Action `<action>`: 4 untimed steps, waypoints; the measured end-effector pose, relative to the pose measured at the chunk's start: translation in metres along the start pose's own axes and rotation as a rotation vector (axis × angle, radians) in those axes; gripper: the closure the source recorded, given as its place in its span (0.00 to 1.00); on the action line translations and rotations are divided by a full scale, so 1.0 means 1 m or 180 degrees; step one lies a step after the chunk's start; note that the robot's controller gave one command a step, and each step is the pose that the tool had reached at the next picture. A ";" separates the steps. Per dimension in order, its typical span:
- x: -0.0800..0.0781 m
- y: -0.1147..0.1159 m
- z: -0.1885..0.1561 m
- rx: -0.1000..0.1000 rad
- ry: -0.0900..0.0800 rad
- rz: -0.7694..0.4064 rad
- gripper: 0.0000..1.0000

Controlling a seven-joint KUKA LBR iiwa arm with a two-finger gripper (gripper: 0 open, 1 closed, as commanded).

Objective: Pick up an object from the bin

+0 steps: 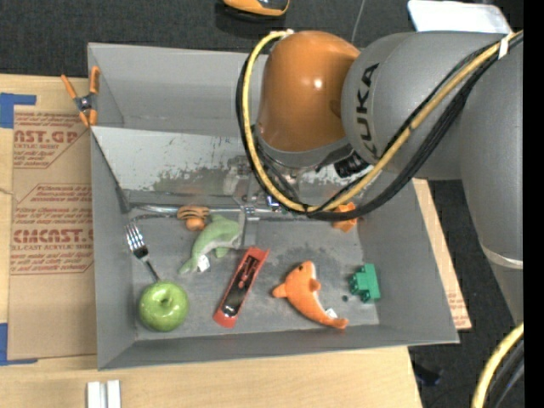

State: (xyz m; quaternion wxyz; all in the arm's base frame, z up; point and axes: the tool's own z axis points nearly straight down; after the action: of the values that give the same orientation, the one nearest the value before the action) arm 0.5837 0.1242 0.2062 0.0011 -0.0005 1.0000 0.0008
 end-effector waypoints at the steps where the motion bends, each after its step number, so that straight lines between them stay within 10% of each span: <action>1: 0.000 0.000 0.000 0.0000 0.0000 0.0000 0.00; 3: 0.015 -0.007 0.086 -0.0003 -0.0016 0.0001 0.00; 4: 0.032 -0.013 0.099 -0.0013 -0.0026 -0.0953 1.00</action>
Offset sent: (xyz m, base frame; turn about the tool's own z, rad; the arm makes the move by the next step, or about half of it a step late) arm 0.0051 0.0164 -0.0956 0.1459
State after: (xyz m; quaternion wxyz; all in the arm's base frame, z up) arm 0.5514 0.1117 0.1076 0.0052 -0.1497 0.9887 0.0027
